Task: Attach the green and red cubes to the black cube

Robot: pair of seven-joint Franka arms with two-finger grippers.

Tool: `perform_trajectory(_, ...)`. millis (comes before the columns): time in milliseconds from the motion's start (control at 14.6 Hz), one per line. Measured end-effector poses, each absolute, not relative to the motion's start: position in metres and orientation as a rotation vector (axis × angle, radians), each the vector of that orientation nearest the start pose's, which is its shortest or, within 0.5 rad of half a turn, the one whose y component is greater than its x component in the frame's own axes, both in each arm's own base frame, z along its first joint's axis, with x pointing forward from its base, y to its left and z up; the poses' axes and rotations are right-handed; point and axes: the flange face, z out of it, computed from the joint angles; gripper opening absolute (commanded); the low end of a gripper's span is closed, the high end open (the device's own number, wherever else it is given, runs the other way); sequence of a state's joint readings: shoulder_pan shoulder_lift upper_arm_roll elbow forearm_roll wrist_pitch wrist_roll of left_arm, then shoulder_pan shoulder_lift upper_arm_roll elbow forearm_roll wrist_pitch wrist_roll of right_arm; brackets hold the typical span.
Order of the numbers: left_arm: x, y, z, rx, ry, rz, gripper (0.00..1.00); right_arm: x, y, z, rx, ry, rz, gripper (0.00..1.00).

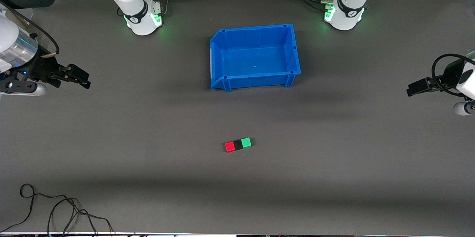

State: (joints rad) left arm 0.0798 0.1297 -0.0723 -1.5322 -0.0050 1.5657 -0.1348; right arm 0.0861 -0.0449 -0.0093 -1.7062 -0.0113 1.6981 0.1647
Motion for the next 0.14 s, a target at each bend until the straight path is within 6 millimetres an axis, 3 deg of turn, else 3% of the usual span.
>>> perform_trajectory(137,0.5899,0.0057,0.5688,-3.139,-0.222,0.150,1.00,0.5480,0.0410,0.6005,-3.143,0.136,-0.073,1.00)
